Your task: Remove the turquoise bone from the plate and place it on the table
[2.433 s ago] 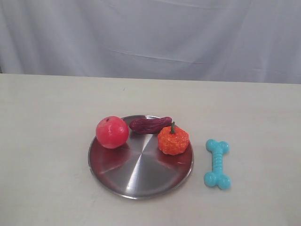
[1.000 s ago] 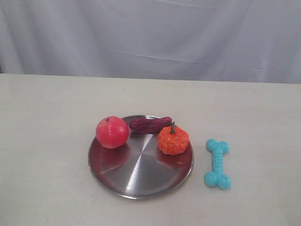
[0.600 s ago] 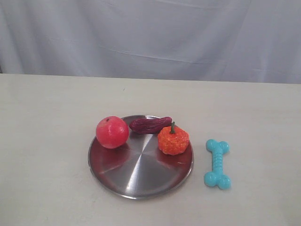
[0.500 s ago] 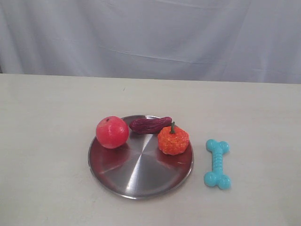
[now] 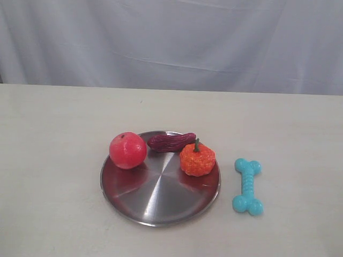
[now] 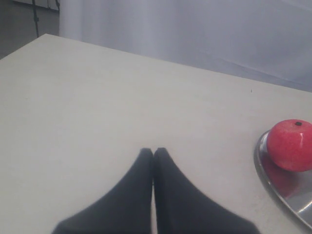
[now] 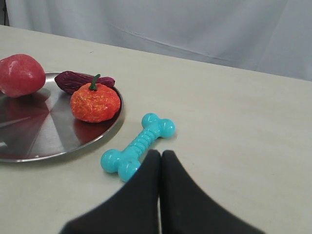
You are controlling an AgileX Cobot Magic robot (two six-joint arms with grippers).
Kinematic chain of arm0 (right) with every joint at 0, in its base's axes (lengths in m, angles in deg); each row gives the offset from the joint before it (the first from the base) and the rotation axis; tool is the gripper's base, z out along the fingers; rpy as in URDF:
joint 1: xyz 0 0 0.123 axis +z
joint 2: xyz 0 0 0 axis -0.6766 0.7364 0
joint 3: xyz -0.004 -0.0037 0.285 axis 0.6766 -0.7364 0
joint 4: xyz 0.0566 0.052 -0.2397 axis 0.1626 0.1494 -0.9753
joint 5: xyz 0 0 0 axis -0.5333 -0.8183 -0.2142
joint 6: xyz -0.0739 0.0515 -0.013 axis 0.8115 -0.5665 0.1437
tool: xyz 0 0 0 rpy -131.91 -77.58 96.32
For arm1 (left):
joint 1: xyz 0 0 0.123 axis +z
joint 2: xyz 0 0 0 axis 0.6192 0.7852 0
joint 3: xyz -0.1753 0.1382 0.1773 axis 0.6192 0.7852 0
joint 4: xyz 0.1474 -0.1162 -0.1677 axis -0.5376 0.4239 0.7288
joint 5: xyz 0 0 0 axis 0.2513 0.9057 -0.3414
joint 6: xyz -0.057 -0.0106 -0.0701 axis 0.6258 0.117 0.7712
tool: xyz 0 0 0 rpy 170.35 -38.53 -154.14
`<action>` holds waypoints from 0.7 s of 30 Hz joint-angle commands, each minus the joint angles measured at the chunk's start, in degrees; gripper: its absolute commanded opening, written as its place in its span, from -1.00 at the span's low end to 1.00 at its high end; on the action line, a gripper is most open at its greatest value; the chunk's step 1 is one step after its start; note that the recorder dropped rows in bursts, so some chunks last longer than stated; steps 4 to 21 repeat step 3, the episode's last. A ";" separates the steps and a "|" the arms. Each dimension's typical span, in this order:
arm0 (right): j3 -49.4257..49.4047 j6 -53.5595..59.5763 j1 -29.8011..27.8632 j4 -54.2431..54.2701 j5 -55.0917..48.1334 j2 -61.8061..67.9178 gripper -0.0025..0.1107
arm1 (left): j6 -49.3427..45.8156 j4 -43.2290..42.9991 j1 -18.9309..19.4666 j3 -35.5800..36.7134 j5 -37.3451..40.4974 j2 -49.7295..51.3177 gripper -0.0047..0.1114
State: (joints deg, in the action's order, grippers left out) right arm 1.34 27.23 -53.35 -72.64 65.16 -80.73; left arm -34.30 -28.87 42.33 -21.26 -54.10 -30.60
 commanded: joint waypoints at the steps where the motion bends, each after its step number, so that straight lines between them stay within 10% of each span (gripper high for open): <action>1: -0.21 -0.31 -0.44 -0.46 0.13 -0.39 -0.96 | 0.11 0.19 -0.30 0.15 -0.31 -0.07 -0.92; 21: -0.21 -0.31 -0.44 -0.46 0.13 -0.39 -0.96 | 0.11 0.19 -0.30 0.15 -0.31 -0.07 -0.92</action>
